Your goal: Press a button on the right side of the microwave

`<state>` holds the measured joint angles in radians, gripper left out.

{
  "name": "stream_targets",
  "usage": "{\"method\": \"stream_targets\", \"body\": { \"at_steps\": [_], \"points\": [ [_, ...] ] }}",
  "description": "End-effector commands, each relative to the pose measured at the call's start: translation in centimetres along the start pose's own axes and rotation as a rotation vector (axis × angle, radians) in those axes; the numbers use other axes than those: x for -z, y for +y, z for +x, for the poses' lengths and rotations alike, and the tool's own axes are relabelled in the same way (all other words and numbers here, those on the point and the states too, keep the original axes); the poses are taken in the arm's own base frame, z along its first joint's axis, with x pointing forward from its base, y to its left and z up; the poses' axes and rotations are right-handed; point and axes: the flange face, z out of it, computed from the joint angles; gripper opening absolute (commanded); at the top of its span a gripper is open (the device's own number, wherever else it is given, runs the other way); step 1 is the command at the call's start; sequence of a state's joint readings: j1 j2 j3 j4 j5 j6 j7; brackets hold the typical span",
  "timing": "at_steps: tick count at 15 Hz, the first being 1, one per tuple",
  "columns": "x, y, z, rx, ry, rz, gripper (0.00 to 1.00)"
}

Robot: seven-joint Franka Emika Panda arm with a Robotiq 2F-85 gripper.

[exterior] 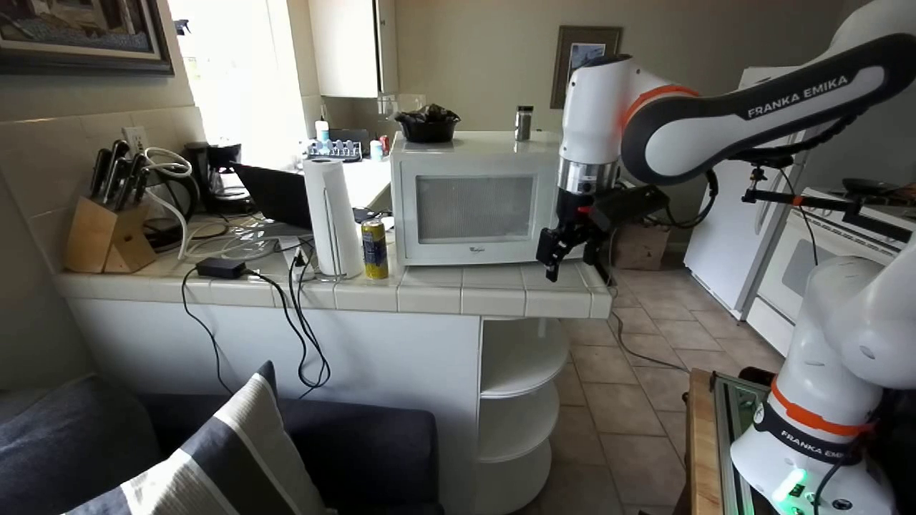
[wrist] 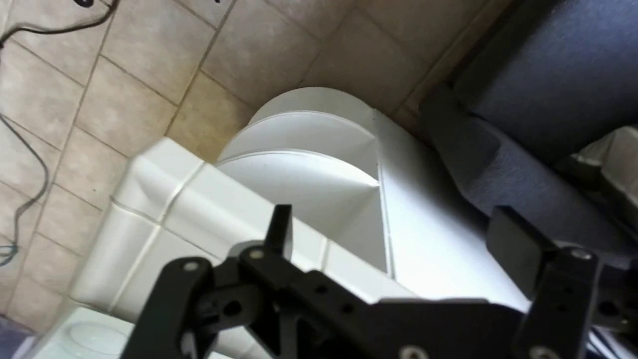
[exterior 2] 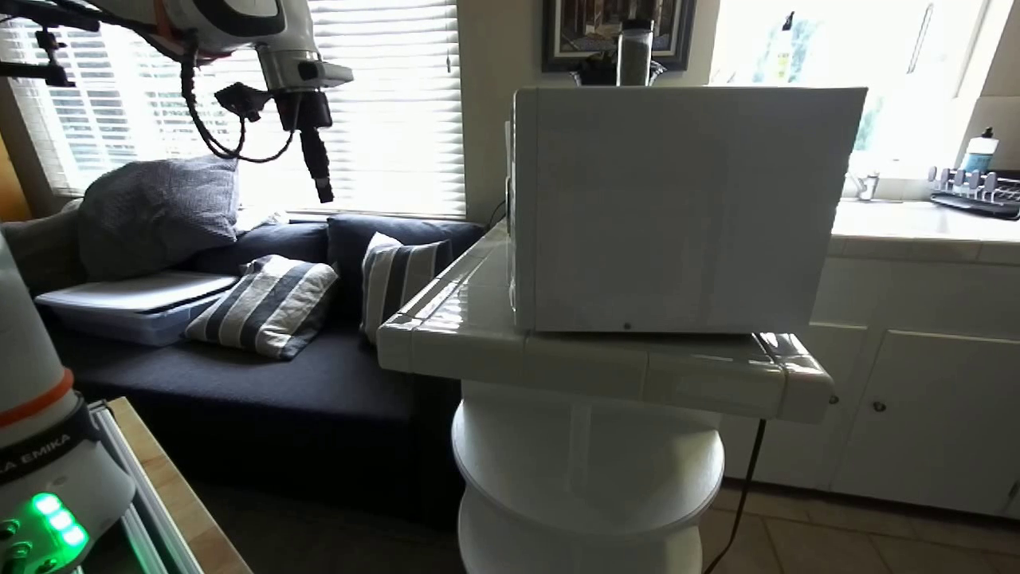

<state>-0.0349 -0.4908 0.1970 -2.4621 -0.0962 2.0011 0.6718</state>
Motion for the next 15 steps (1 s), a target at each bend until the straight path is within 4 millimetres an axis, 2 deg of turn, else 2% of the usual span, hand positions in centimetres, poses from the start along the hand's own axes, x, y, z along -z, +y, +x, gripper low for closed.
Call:
{"method": "stream_targets", "body": {
  "at_steps": [1,2,5,11,15],
  "points": [
    [-0.8,4.8,-0.4,-0.171,0.075,-0.059,0.91],
    [-1.0,6.1,-0.1,-0.216,0.095,-0.078,0.73],
    [-1.3,9.1,1.1,-0.319,0.185,-0.155,0.49],
    [-1.9,13.3,3.6,-0.487,0.395,-0.244,0.02],
    [-2.0,15.3,5.0,-0.530,0.488,-0.286,0.00]
  ]
}}
